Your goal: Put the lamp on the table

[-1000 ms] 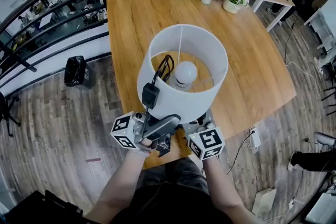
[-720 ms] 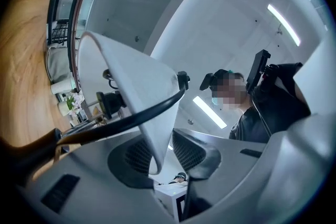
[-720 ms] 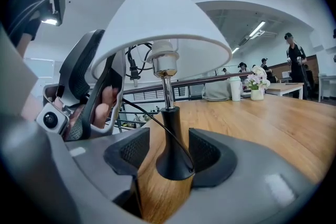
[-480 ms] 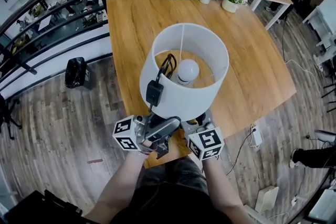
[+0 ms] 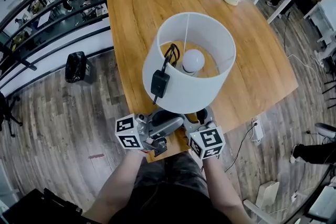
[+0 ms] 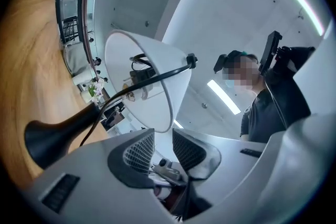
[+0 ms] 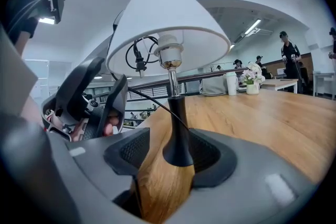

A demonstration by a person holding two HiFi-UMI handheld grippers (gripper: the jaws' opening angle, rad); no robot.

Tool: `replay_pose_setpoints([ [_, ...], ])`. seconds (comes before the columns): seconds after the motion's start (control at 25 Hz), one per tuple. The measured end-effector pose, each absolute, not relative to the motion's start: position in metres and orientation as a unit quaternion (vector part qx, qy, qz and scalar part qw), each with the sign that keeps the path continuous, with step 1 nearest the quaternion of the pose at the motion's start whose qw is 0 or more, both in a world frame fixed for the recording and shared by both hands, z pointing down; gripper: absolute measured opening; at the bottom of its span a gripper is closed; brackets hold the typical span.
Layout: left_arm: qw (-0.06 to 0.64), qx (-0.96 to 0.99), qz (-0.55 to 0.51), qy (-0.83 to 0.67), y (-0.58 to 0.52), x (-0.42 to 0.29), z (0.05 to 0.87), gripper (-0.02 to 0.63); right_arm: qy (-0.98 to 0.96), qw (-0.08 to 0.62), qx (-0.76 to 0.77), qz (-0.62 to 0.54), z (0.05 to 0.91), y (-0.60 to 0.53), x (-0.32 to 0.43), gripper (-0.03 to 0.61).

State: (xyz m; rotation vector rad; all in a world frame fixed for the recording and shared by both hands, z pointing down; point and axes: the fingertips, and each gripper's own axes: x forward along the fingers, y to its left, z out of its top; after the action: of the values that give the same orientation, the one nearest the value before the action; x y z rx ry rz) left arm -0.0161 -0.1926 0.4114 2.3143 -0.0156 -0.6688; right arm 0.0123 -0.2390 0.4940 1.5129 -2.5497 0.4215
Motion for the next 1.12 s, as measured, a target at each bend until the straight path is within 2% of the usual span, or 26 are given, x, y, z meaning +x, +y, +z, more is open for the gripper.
replay_pose_setpoints([
  [0.24, 0.36, 0.908, -0.207, -0.06, -0.192, -0.023, 0.432, 0.083, -0.842, 0.076, 0.512, 0.153, 0.5, -0.224, 0.011, 0.225],
  [0.4, 0.353, 0.914, -0.181, -0.089, -0.19, -0.027, 0.442, 0.033, -0.844, 0.074, 0.508, 0.151, 0.495, -0.217, 0.006, 0.222],
  [0.52, 0.345, 0.917, -0.169, -0.109, -0.191, -0.03, 0.447, 0.003, -0.845, 0.072, 0.511, 0.145, 0.491, -0.213, 0.006, 0.177],
  [0.64, 0.331, 0.921, -0.153, -0.137, -0.191, -0.034, 0.451, -0.002, -0.843, 0.064, 0.516, 0.137, 0.487, -0.209, 0.008, 0.121],
  [0.76, 0.304, 0.93, -0.124, -0.166, -0.193, -0.035, 0.452, -0.003, -0.839, 0.046, 0.528, 0.125, 0.479, -0.21, 0.012, 0.014],
  [1.12, 0.243, 0.936, -0.09, -0.239, -0.199, -0.053, 0.446, -0.003, -0.863, 0.031, 0.492, 0.106, 0.462, -0.208, -0.007, 0.008],
])
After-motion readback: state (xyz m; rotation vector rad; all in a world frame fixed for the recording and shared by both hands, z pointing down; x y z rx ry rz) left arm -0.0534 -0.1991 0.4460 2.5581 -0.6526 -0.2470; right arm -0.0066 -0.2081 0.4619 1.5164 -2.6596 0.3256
